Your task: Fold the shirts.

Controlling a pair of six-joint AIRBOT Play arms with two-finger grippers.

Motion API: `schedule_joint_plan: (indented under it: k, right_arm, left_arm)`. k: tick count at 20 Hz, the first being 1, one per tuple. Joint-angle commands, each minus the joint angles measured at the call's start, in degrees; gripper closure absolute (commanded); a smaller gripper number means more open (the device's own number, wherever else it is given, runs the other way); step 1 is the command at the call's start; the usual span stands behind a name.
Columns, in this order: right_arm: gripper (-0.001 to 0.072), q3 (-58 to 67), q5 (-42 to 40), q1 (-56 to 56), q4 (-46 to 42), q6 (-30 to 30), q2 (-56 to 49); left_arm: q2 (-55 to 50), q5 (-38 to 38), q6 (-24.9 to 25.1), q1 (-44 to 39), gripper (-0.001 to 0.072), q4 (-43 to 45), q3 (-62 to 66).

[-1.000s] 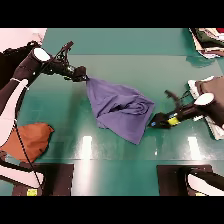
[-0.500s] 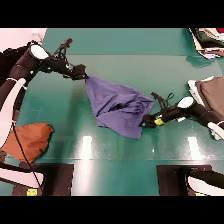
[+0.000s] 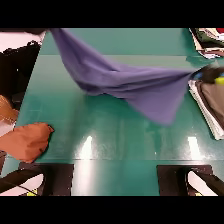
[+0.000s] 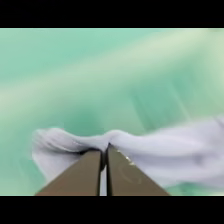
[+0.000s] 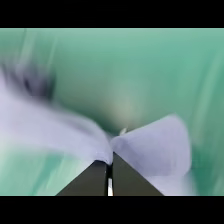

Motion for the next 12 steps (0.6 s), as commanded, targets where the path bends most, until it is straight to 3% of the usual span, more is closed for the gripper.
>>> schedule_joint_plan:
  k: [1, 5, 12]
  right_arm:
    - [0.0699, 11.26, 0.96, -7.13, -1.03, 0.22, 5.75]
    - [0.0699, 20.28, 1.01, -10.12, -1.09, 0.22, 9.53]
    - [0.0699, 29.24, 5.75, -14.21, -1.18, 0.46, 11.47]
  left_arm:
    - [8.55, 0.2, -0.22, 0.02, 0.0684, 1.05, 5.81]
    - [15.28, 0.44, -0.52, 0.04, 0.0684, 1.07, 10.23]
    - [18.29, 8.46, -1.66, 0.04, 0.0686, 1.36, 16.5]
